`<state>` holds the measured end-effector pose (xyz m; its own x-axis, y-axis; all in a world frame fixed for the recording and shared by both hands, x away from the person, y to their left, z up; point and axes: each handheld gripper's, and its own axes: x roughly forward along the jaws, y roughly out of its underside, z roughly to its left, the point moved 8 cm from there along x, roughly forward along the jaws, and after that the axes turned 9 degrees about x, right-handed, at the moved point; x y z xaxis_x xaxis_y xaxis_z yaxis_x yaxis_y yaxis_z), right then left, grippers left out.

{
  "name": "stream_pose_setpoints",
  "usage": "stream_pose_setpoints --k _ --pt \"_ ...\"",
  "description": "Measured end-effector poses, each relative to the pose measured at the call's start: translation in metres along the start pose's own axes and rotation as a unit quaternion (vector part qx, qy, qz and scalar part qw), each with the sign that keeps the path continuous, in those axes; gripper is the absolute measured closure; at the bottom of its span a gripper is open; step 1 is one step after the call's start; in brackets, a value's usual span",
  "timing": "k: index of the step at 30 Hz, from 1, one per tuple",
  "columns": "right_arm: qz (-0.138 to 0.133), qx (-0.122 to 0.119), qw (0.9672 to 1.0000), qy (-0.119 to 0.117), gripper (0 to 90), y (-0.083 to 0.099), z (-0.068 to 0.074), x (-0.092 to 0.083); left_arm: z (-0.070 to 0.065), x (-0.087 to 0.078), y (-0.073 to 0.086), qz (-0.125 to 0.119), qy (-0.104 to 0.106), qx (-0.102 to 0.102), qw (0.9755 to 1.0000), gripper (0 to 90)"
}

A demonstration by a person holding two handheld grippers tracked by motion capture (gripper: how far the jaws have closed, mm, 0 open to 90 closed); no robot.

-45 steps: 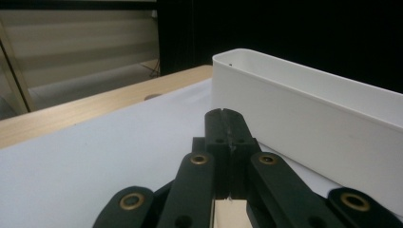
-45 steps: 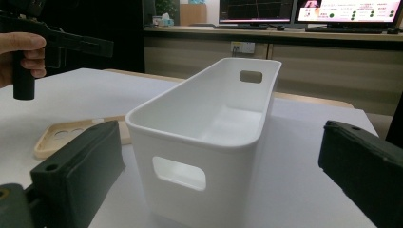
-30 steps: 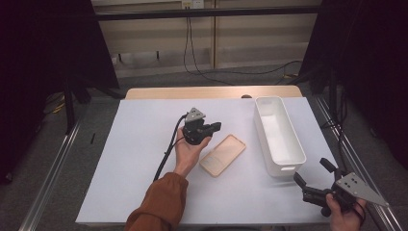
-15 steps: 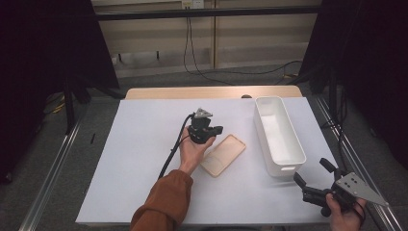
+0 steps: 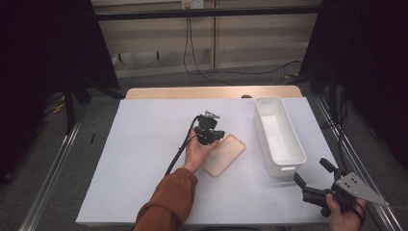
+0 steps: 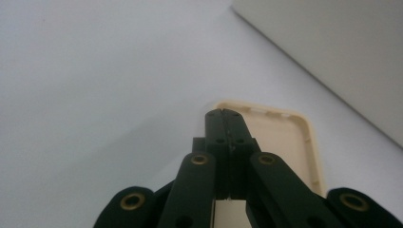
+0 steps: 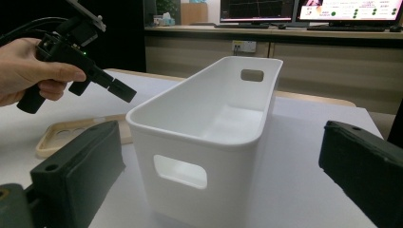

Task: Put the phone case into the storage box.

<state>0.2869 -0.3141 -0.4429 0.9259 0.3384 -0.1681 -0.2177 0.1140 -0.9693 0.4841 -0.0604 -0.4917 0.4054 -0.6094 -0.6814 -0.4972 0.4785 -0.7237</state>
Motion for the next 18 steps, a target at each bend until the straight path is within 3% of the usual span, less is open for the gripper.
stream_pose_setpoints --k 8,18 --pt "0.000 0.000 1.0000 0.000 0.3 0.000 0.000 0.000 0.003 0.011 0.007 0.023 -0.010 0.000 0.9997 90.0" --pt "0.000 0.001 1.0000 0.000 0.3 0.000 0.000 0.000 0.007 0.020 0.007 0.025 -0.022 -0.005 0.9994 90.0"
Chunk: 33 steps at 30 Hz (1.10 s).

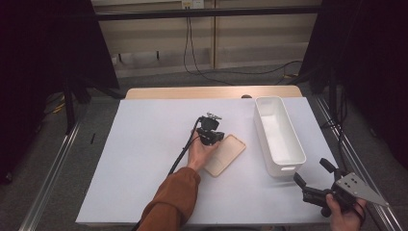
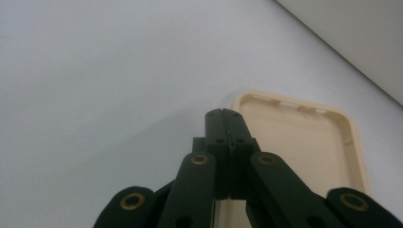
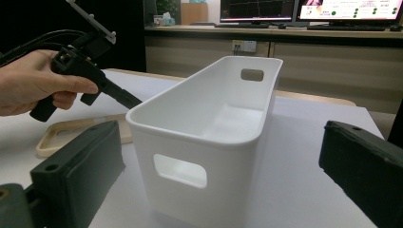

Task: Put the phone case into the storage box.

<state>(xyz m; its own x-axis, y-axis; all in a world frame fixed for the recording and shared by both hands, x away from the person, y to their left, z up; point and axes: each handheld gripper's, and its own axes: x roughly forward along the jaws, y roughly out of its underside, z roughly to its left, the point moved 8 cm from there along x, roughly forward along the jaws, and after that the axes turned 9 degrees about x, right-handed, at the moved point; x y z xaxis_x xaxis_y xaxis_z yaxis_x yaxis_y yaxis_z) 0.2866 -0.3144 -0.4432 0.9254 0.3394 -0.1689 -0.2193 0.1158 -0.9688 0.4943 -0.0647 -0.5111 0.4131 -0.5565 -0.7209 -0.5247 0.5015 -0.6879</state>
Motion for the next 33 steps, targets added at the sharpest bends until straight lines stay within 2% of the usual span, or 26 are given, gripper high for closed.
stream_pose_setpoints --k 7,11,13,20,22,28,33 --pt "0.001 0.001 1.0000 -0.001 0.3 0.000 -0.001 0.000 -0.004 0.003 -0.004 0.002 0.002 0.003 1.0000 90.0" --pt "0.000 0.001 1.0000 0.000 0.3 0.000 0.000 -0.001 -0.007 0.004 -0.003 0.002 0.014 0.002 0.9999 90.0" --pt "0.000 0.001 1.0000 0.000 0.3 0.000 0.000 -0.001 -0.009 0.005 -0.004 0.002 0.007 0.003 1.0000 90.0" --pt "0.001 0.002 1.0000 0.000 0.4 0.000 0.000 -0.001 -0.011 0.008 -0.004 0.003 0.011 0.005 0.9999 90.0" --pt "0.000 0.002 1.0000 0.000 0.4 0.000 -0.001 -0.001 -0.013 0.008 -0.004 0.004 0.016 0.002 0.9999 90.0" --pt "-0.001 0.002 1.0000 0.001 0.4 0.000 0.000 -0.001 -0.022 0.009 -0.002 0.007 0.027 0.015 0.9995 90.0" --pt "-0.001 0.002 1.0000 0.002 0.4 0.000 -0.001 -0.001 -0.031 0.011 0.000 0.010 0.038 0.016 0.9991 90.0"
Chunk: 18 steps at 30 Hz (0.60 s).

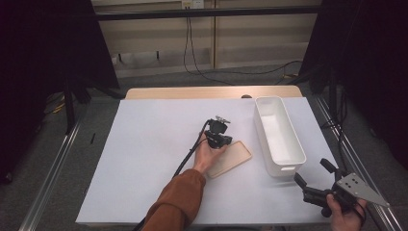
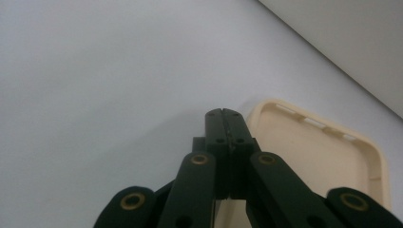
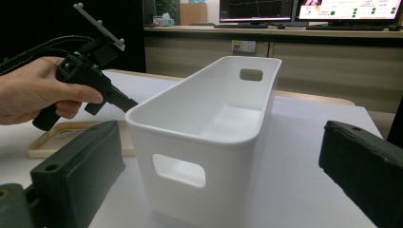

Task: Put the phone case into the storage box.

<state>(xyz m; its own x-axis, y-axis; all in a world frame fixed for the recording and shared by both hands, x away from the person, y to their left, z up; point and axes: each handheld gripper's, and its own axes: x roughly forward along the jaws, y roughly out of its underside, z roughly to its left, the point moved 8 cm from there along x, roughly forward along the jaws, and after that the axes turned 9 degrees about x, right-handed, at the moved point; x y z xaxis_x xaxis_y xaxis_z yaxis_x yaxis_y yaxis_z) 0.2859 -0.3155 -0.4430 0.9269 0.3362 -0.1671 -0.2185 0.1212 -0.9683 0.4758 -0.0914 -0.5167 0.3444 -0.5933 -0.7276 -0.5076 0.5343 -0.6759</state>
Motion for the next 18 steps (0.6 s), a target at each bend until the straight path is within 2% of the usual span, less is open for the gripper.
stream_pose_setpoints --k 5,11,15,18 --pt "0.000 0.000 1.0000 0.000 0.4 0.000 0.000 0.000 -0.009 0.002 0.000 0.000 0.007 0.007 1.0000 90.0" --pt "0.000 -0.001 1.0000 0.000 0.4 0.000 0.000 0.000 -0.019 0.003 -0.002 -0.008 0.026 0.003 0.9996 90.0" --pt "0.000 -0.001 1.0000 -0.001 0.4 0.000 0.000 0.000 -0.032 0.003 -0.005 -0.007 0.028 0.019 0.9994 90.0" --pt "-0.001 0.000 1.0000 -0.001 0.4 0.000 0.000 0.000 -0.034 0.003 -0.005 -0.010 0.035 0.016 0.9992 90.0"
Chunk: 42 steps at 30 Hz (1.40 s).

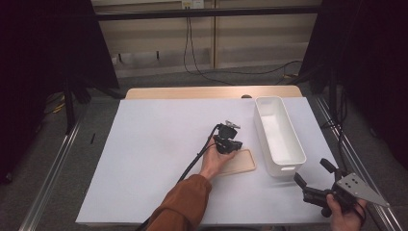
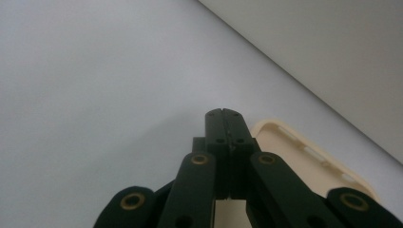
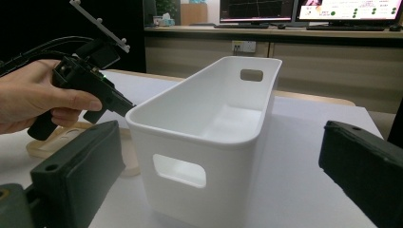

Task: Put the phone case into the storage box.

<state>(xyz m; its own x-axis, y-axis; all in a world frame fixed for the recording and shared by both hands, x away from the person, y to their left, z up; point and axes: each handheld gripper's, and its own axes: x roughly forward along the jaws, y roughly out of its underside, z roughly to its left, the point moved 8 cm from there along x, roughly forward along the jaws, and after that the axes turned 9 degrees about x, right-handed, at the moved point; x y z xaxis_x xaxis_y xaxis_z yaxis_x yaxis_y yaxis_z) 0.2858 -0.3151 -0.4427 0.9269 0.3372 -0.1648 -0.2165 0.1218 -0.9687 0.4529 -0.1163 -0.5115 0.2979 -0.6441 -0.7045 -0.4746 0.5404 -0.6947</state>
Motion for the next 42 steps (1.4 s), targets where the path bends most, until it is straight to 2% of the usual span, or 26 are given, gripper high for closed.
stream_pose_setpoints --k 1,3,9,15,19,23,28,31,34,42 --pt "0.000 0.000 1.0000 0.000 0.4 0.000 0.000 0.000 -0.003 0.000 0.000 -0.002 0.012 -0.005 0.9999 90.0" --pt "0.001 -0.001 1.0000 0.000 0.4 0.000 0.000 0.000 -0.005 0.000 0.001 -0.002 0.012 -0.003 0.9999 90.0" --pt "0.001 -0.001 1.0000 0.001 0.4 0.000 0.000 0.000 -0.017 -0.004 0.004 0.004 0.032 0.014 0.9994 90.0" --pt "0.000 -0.001 1.0000 0.000 0.4 0.000 0.000 0.000 -0.024 -0.012 0.006 0.001 0.046 0.016 0.9988 90.0" --pt "0.001 0.000 1.0000 0.001 0.4 0.000 0.000 0.000 -0.029 -0.013 0.011 0.008 0.046 0.028 0.9985 90.0" --pt "0.001 -0.002 1.0000 -0.001 0.4 0.000 0.001 0.000 -0.028 -0.010 0.008 -0.007 0.049 0.009 0.9988 90.0" --pt "0.003 -0.001 1.0000 0.000 0.4 0.001 0.000 0.001 -0.024 -0.007 -0.002 -0.013 0.036 0.004 0.9992 90.0" --pt "0.002 0.000 1.0000 0.000 0.4 0.000 0.000 0.000 -0.020 -0.002 -0.004 -0.013 0.028 -0.006 0.9995 90.0" --pt "0.001 0.000 1.0000 0.000 0.4 0.000 0.000 0.000 -0.023 0.004 -0.001 -0.002 0.029 0.001 0.9996 90.0" --pt "0.000 0.000 1.0000 0.001 0.4 0.000 0.000 0.000 -0.029 0.002 0.002 0.000 0.039 0.007 0.9992 90.0"
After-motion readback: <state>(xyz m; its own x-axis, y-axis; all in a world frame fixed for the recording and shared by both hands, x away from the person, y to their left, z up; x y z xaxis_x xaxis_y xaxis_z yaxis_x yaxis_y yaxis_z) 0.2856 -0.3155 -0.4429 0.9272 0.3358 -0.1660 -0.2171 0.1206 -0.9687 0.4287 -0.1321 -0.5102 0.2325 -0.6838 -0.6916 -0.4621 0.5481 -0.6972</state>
